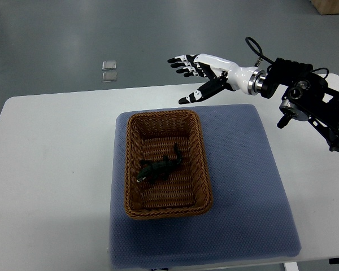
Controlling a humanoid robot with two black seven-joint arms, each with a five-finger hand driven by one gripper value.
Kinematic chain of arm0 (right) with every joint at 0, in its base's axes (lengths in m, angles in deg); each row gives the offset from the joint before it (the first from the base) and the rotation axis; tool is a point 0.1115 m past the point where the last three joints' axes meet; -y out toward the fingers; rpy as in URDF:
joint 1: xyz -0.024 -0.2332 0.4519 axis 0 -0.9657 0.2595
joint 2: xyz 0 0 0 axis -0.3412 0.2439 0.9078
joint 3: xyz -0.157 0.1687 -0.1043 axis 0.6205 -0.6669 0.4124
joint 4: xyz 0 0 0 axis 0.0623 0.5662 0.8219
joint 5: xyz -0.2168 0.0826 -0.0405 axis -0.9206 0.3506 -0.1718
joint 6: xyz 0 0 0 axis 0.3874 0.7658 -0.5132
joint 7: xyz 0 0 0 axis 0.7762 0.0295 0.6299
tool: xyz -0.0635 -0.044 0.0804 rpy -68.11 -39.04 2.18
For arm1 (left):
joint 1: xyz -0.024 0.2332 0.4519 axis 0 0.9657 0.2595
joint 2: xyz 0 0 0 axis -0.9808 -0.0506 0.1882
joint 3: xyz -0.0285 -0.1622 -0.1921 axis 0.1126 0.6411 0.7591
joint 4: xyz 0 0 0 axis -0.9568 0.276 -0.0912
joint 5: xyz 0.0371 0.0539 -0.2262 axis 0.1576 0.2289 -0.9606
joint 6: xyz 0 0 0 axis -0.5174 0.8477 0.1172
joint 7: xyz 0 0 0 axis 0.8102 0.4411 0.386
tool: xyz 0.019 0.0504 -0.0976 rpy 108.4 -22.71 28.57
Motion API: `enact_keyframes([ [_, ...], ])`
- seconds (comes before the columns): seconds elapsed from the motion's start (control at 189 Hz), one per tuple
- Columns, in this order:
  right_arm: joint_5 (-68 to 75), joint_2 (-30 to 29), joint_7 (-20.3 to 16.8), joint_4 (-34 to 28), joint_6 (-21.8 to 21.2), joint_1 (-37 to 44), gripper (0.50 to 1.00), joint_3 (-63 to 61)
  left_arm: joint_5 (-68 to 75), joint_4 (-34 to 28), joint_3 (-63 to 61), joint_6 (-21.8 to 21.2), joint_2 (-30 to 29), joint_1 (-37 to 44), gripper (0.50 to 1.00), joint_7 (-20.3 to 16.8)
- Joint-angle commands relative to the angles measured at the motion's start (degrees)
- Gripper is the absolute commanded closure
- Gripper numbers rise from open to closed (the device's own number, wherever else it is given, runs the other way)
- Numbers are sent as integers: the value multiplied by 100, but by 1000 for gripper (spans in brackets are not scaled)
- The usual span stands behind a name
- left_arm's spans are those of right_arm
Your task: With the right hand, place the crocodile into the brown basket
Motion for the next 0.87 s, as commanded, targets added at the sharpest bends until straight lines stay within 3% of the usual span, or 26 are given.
enact_keyframes([
  [0.0, 1183, -253, 156, 96, 217, -596, 579, -1011, 0, 1, 0, 0, 0, 0, 500, 0],
  [0.164, 2642, -1000, 473, 456, 269, -1307, 576, -2144, 0, 1, 0, 0, 0, 0, 500, 0],
  [0.339, 3354, -1343, 877, 1036, 138, -1571, 576, -2628, 0, 1, 0, 0, 0, 0, 500, 0],
  [0.599, 4347, -1369, 903, 1687, -21, -1615, 574, -2628, 0, 1, 0, -9, 0, 9, 500, 0],
  [0.87, 4505, -1352, 903, 1810, -56, -1615, 572, -2602, 0, 1, 0, 0, 0, 9, 500, 0],
])
